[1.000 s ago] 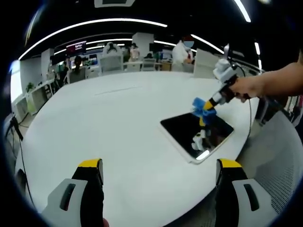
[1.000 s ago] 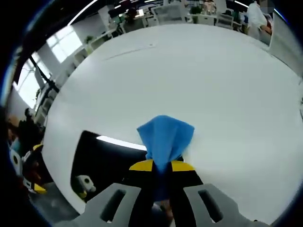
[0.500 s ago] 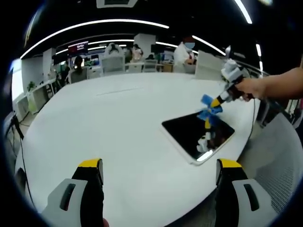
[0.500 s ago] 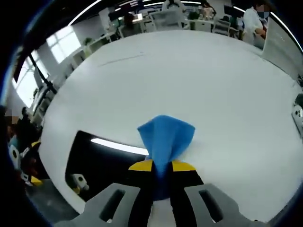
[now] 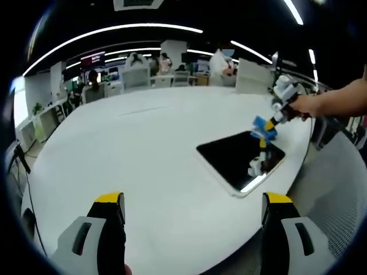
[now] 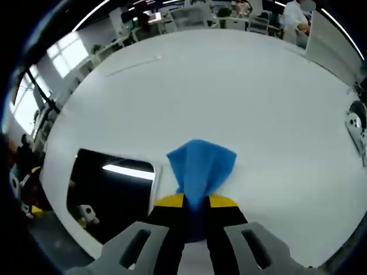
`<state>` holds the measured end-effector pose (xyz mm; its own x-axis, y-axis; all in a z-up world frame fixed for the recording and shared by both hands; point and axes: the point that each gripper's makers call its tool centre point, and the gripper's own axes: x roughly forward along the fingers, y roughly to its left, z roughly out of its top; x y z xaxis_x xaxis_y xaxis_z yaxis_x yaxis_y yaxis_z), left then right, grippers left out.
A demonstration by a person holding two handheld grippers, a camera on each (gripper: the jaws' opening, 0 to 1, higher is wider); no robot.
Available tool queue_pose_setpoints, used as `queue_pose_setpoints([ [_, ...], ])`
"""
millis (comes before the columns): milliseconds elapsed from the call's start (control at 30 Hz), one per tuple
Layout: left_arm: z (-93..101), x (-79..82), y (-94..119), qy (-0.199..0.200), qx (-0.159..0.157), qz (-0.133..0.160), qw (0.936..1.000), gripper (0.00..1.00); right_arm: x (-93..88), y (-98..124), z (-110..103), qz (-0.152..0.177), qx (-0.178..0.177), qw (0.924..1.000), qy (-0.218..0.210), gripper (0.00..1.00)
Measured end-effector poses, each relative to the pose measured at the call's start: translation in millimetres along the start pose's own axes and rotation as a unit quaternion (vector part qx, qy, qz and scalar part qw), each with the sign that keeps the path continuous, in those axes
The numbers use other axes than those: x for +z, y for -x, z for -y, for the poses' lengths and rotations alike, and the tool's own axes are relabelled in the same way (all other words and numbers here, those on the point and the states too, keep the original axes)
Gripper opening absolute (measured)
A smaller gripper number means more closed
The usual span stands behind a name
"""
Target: Wipe the mirror surface with the cleaning cloth until all visible marks leave the cleaned area.
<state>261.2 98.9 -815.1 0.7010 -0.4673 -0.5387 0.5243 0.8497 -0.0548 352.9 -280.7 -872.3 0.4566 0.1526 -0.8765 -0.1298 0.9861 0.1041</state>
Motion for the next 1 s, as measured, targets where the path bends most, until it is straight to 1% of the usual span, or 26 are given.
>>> queue_pose_setpoints([
  [67, -1.7, -2.2, 0.8, -0.004, 0.003, -0.006, 1.0000, 0.99, -5.2, -1.6, -0.6, -0.004, 0.008, 1.0000, -0.003, 0.10],
  [100, -3.0, -4.1, 1.8, -0.013, 0.007, -0.010, 0.9998, 0.99, -1.8, -1.9, -0.5, 0.009, 0.014, 0.9999, 0.000, 0.11],
  [133, -4.4, -6.0, 2.2, -0.013, 0.010, -0.012, 0.9998, 0.99, -0.2, -0.2, -1.6, 0.013, 0.017, 0.9997, 0.007, 0.14],
  [200, -11.3, -7.7, 6.0, -0.011, 0.023, -0.012, 0.9996, 0.99, 12.1, 4.9, -4.0, 0.046, 0.029, 0.9979, 0.033, 0.21],
  [233, -15.7, -7.4, 8.3, -0.009, 0.031, -0.012, 0.9994, 0.99, 17.4, 12.7, -5.6, 0.064, 0.034, 0.9960, 0.052, 0.27],
  [267, -17.0, -7.2, 9.5, -0.009, 0.033, -0.011, 0.9994, 0.99, 20.3, 15.3, -6.5, 0.072, 0.041, 0.9946, 0.063, 0.31],
  [300, -18.4, -7.5, 9.8, -0.010, 0.037, -0.013, 0.9992, 0.99, 22.9, 19.6, -7.8, 0.082, 0.053, 0.9926, 0.071, 0.35],
  [333, -18.0, -7.5, 9.6, -0.011, 0.036, -0.013, 0.9992, 0.99, 25.0, 23.9, -7.0, 0.093, 0.057, 0.9915, 0.071, 0.39],
  [367, -17.6, -7.2, 9.4, -0.013, 0.034, -0.013, 0.9992, 0.99, 25.9, 28.0, -5.7, 0.102, 0.061, 0.9903, 0.072, 0.40],
  [433, -18.4, -7.8, 9.2, -0.015, 0.037, -0.020, 0.9990, 0.99, 18.0, 38.0, 0.2, 0.103, 0.065, 0.9902, 0.069, 0.40],
  [500, -17.6, -6.6, 9.1, -0.015, 0.036, -0.016, 0.9991, 0.99, 10.8, 46.7, 4.6, 0.114, 0.070, 0.9876, 0.082, 0.40],
  [533, -16.0, -3.7, 9.7, -0.009, 0.033, -0.007, 0.9994, 0.99, 7.3, 52.2, 8.1, 0.129, 0.068, 0.9847, 0.095, 0.41],
  [567, -15.7, -3.2, 9.8, -0.006, 0.033, -0.006, 0.9994, 0.99, 2.6, 56.9, 10.6, 0.136, 0.066, 0.9829, 0.105, 0.40],
  [600, -15.2, -3.8, 9.6, 0.000, 0.030, -0.006, 0.9995, 0.99, -6.0, 64.1, 10.1, 0.146, 0.075, 0.9780, 0.129, 0.38],
  [633, -12.6, -3.5, 9.3, 0.006, 0.025, -0.004, 0.9997, 0.99, -11.0, 69.2, 7.0, 0.154, 0.088, 0.9753, 0.132, 0.36],
  [667, -8.2, -3.7, 8.6, 0.007, 0.014, -0.004, 0.9999, 0.99, -18.1, 73.3, 8.0, 0.150, 0.089, 0.9776, 0.117, 0.35],
  [700, -3.6, -6.0, 8.3, -0.004, 0.005, -0.012, 0.9999, 0.99, -26.0, 77.9, 8.7, 0.148, 0.088, 0.9800, 0.099, 0.36],
  [733, -0.8, -7.6, 8.9, -0.014, 0.001, -0.017, 0.9998, 0.99, -29.8, 80.9, 6.1, 0.152, 0.094, 0.9788, 0.100, 0.40],
  [767, 0.1, -7.8, 8.8, -0.009, 0.000, -0.015, 0.9998, 0.99, -31.7, 83.8, -0.8, 0.161, 0.110, 0.9752, 0.105, 0.46],
  [800, -0.7, -8.4, 8.7, -0.007, 0.000, -0.015, 0.9999, 0.99, -32.7, 87.3, -8.4, 0.175, 0.129, 0.9696, 0.112, 0.55],
  [833, -3.0, -10.4, 9.2, -0.005, 0.007, -0.019, 0.9998, 0.99, -35.7, 90.9, -14.2, 0.184, 0.141, 0.9659, 0.115, 0.62],
  [867, -5.2, -13.8, 9.7, -0.008, 0.012, -0.029, 0.9995, 0.99, -37.9, 94.0, -19.1, 0.191, 0.152, 0.9624, 0.120, 0.69],
  [900, -7.4, -16.9, 10.3, -0.015, 0.020, -0.042, 0.9988, 0.99, -38.1, 97.1, -24.0, 0.202, 0.160, 0.9573, 0.130, 0.77],
  [933, -5.4, -14.1, 10.2, -0.021, 0.017, -0.035, 0.9990, 0.99, -38.1, 101.1, -27.0, 0.222, 0.157, 0.9489, 0.160, 0.84],
  [967, -4.4, -12.6, 10.7, -0.021, 0.015, -0.030, 0.9992, 0.99, -35.6, 104.4, -27.5, 0.243, 0.146, 0.9401, 0.189, 0.90],
  [1000, -3.1, -12.2, 10.8, -0.018, 0.010, -0.027, 0.9994, 0.99, -36.4, 106.7, -28.6, 0.260, 0.137, 0.9294, 0.224, 0.97],
])
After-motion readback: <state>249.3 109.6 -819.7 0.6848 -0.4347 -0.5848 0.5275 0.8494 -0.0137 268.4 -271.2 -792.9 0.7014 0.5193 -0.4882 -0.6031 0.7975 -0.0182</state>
